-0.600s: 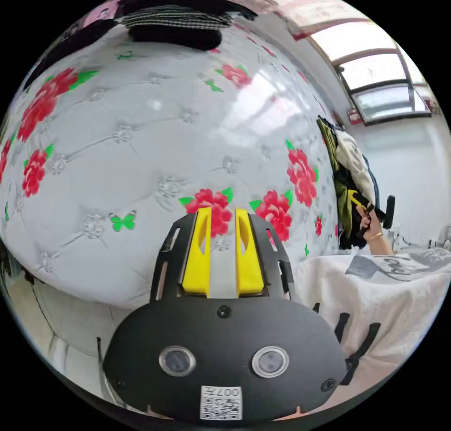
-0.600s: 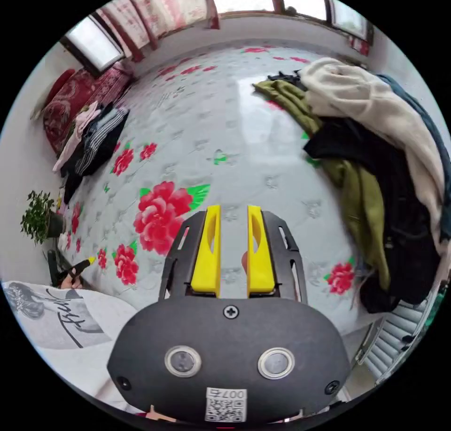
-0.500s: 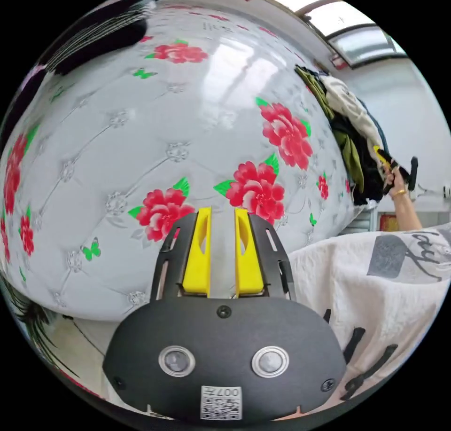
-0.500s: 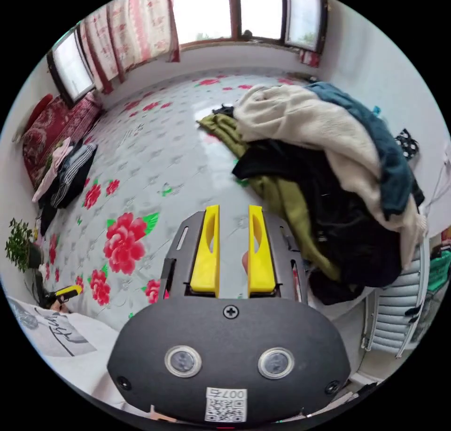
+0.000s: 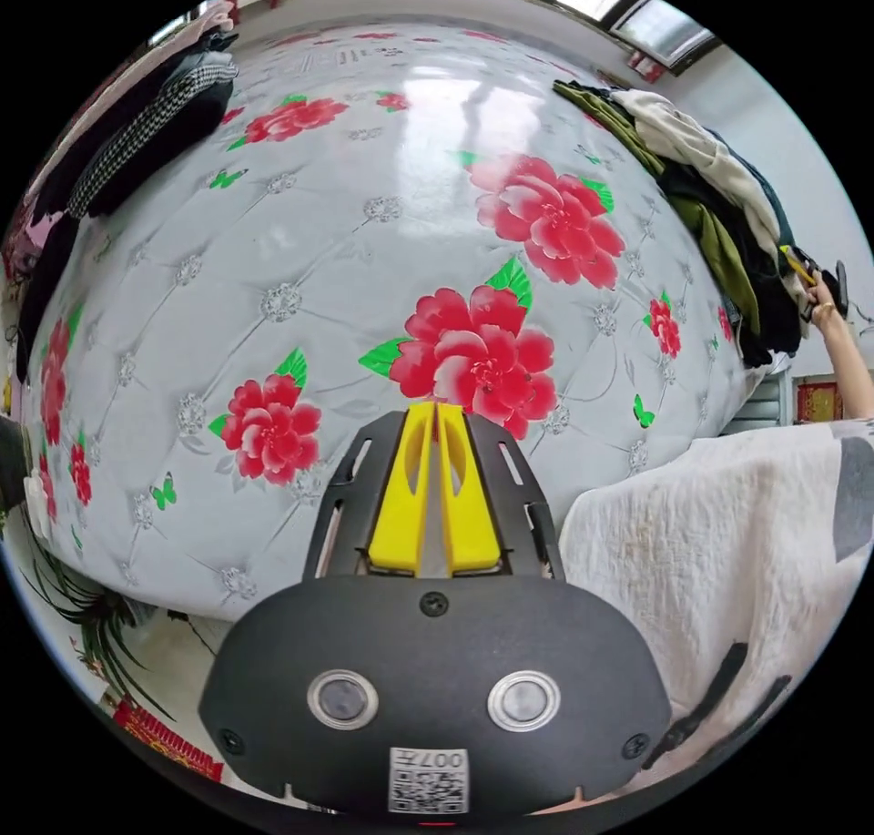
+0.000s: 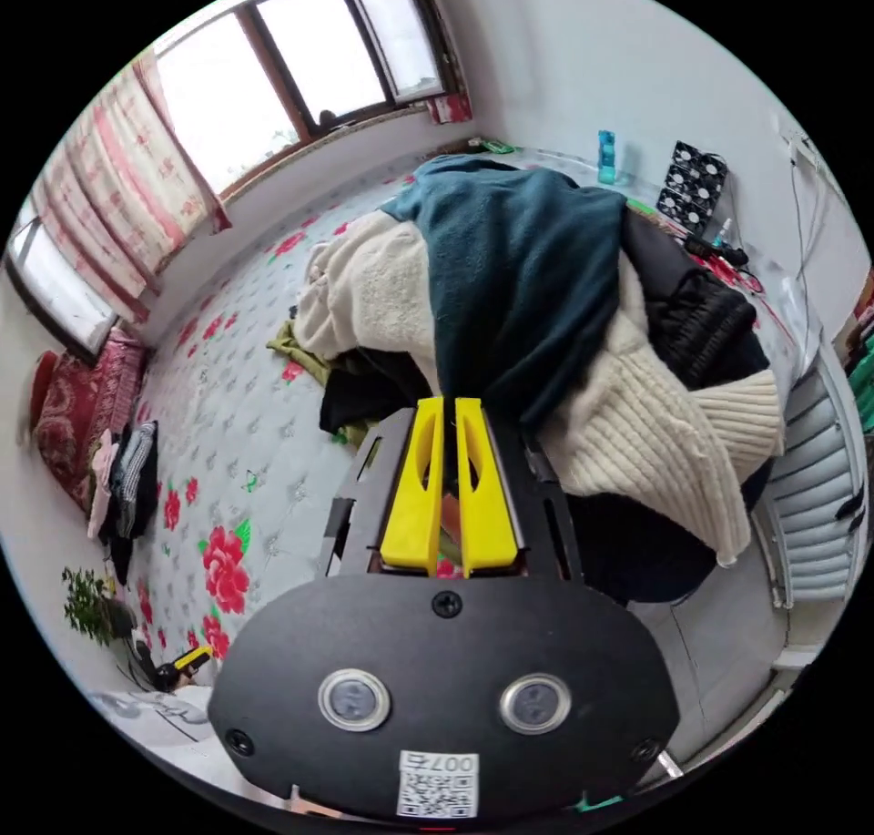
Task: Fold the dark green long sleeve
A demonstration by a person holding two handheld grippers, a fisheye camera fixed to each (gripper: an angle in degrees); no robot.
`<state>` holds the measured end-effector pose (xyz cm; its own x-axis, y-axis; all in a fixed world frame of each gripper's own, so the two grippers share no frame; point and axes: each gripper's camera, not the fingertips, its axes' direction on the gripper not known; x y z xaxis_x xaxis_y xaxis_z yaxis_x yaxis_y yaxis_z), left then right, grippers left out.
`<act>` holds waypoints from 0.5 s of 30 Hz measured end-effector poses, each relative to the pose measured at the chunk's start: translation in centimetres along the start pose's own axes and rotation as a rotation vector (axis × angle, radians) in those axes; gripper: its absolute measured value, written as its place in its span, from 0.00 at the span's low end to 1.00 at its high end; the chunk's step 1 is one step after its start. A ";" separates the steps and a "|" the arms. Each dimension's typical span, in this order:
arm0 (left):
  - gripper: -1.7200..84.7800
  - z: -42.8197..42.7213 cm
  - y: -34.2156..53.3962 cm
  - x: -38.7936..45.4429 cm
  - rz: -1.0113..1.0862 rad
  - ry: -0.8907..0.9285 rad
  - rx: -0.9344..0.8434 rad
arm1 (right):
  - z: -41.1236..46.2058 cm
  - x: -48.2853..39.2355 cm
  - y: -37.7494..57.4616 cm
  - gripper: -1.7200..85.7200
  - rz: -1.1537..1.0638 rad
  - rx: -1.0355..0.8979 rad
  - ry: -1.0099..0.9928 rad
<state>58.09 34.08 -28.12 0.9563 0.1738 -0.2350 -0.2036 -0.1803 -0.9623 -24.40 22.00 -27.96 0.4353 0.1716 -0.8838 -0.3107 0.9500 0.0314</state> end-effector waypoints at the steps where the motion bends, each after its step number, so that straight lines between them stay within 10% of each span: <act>1: 0.01 -0.1 0.2 0.5 0.011 0.031 0.004 | -0.6 -0.7 0.4 0.03 -0.036 0.027 -0.048; 8: 0.01 -1.6 1.2 7.7 0.258 0.138 0.104 | -7.7 -11.4 8.6 0.02 -0.423 0.090 -0.670; 15: 0.04 -6.2 0.7 7.9 0.255 0.275 0.307 | -5.3 -30.6 22.9 0.03 -0.906 -0.374 -1.235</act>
<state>66.79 29.34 -29.85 0.8793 -0.1088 -0.4636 -0.4517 0.1176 -0.8844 -49.34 37.16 -2.68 0.9202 -0.1201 0.3726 0.3242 0.7675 -0.5531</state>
